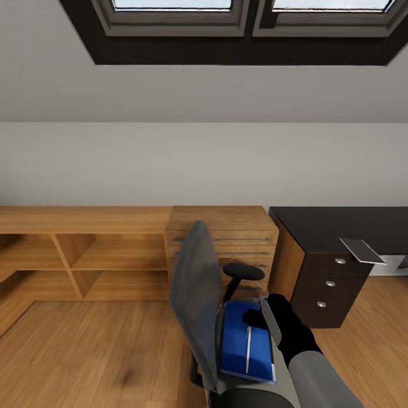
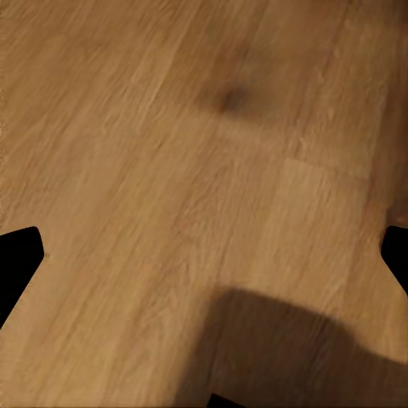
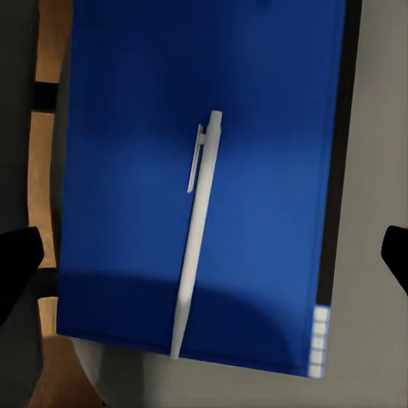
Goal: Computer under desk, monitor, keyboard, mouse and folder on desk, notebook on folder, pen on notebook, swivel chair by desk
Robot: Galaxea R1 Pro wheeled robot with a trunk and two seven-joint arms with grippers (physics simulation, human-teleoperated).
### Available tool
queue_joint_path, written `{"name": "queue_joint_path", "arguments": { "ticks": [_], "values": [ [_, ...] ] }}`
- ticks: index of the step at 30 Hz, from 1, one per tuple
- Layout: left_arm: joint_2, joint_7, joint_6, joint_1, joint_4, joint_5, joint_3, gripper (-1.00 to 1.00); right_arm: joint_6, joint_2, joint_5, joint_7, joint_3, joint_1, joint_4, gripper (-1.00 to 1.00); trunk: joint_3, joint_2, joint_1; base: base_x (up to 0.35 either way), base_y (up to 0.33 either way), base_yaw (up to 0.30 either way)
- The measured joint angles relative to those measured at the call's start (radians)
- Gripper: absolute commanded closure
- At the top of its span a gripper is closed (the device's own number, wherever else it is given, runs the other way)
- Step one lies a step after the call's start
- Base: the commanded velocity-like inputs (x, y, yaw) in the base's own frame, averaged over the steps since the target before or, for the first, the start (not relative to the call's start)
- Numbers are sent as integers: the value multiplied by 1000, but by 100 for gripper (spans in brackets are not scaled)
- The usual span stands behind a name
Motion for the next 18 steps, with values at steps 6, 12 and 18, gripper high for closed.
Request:
{"name": "queue_joint_path", "arguments": {
  "ticks": [6, 12, 18],
  "values": [
    [0, 0, 0, 0, 1, 0, 0, -100, -6, -1, 0, 0, 0, 0, 0, -100, 0, 0, 0, 0, 22, 0],
    [0, 0, 0, 0, 2, 0, 0, -100, -24, -1, 1, -1, 0, 0, 0, -100, 0, 0, 0, 0, 4, 0],
    [0, -2, -1, 0, 2, 0, 0, -100, -29, -2, 1, -2, 1, 0, 0, -100, 0, 0, 0, 65, 43, 0]
  ]
}}
